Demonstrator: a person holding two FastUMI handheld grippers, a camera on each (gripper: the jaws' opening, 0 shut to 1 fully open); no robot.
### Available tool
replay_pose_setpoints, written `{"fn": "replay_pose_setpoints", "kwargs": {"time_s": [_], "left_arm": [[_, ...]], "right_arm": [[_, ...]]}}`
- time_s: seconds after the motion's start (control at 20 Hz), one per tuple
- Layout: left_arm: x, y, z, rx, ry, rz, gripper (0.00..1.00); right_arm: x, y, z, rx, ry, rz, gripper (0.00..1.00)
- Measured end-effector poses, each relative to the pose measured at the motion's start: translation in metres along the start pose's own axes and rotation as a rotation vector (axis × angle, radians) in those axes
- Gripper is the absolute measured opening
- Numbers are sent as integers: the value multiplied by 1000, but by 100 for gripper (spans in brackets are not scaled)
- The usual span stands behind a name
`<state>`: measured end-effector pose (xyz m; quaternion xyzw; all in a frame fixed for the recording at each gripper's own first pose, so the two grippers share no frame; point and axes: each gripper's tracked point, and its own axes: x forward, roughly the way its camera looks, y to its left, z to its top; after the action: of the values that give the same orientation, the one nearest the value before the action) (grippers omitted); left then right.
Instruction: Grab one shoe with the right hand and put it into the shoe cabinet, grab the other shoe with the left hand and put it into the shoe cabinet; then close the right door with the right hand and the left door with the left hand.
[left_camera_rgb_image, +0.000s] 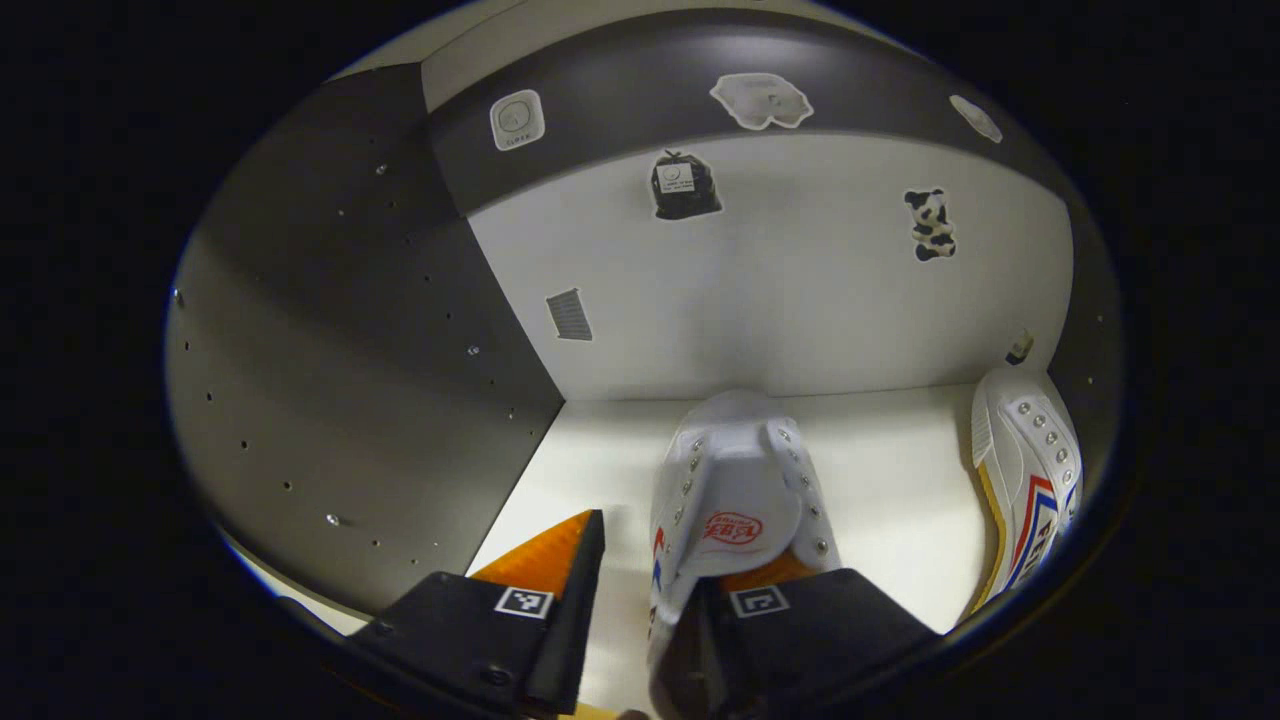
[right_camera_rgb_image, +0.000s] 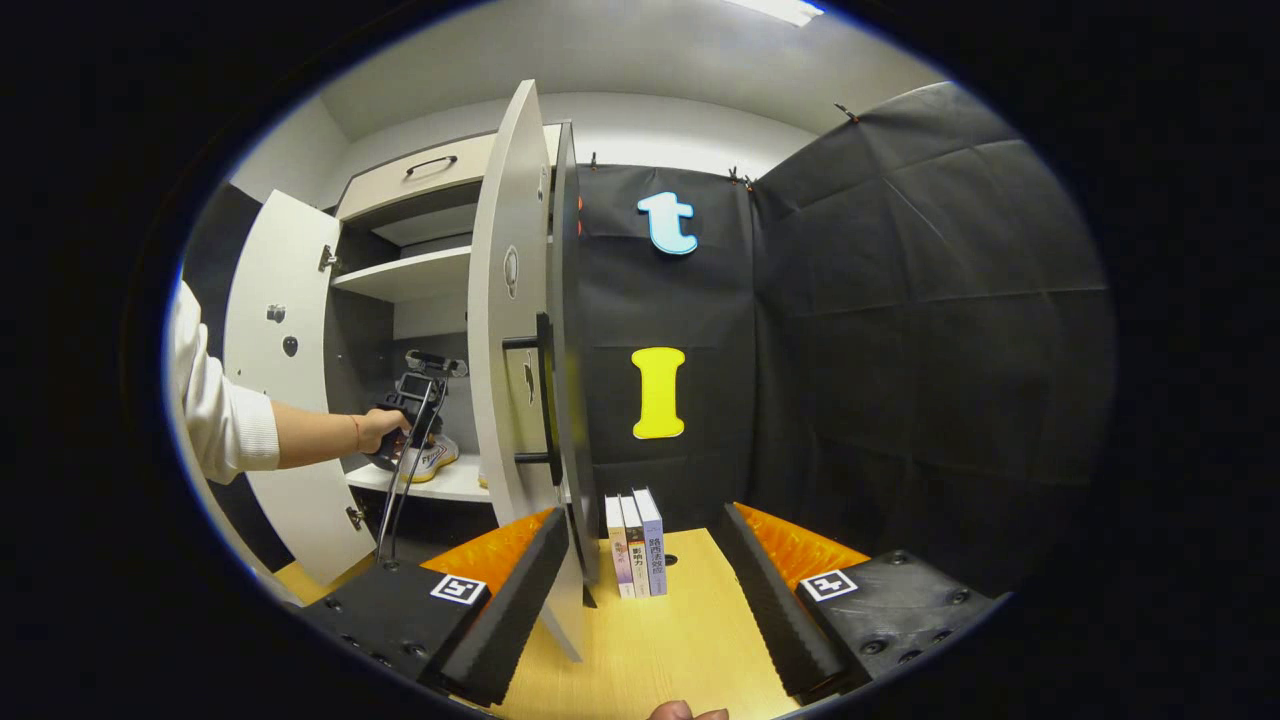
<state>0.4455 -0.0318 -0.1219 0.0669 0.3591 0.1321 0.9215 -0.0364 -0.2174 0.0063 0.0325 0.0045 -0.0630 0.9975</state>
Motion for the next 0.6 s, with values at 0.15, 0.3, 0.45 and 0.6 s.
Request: {"fn": "replay_pose_setpoints", "kwargs": {"time_s": [0.15,0.3,0.45,0.6], "left_arm": [[-15,2,6,21,-62,-3,66],[-34,1,6,7,-111,-31,80],[-60,2,10,2,-190,-51,90],[-98,-4,18,-2,-281,-106,94]], "right_arm": [[-6,5,2,3,-11,9,98],[-11,10,4,8,-18,18,97],[-15,11,3,5,-8,18,97],[-14,14,6,14,-4,23,97]]}}
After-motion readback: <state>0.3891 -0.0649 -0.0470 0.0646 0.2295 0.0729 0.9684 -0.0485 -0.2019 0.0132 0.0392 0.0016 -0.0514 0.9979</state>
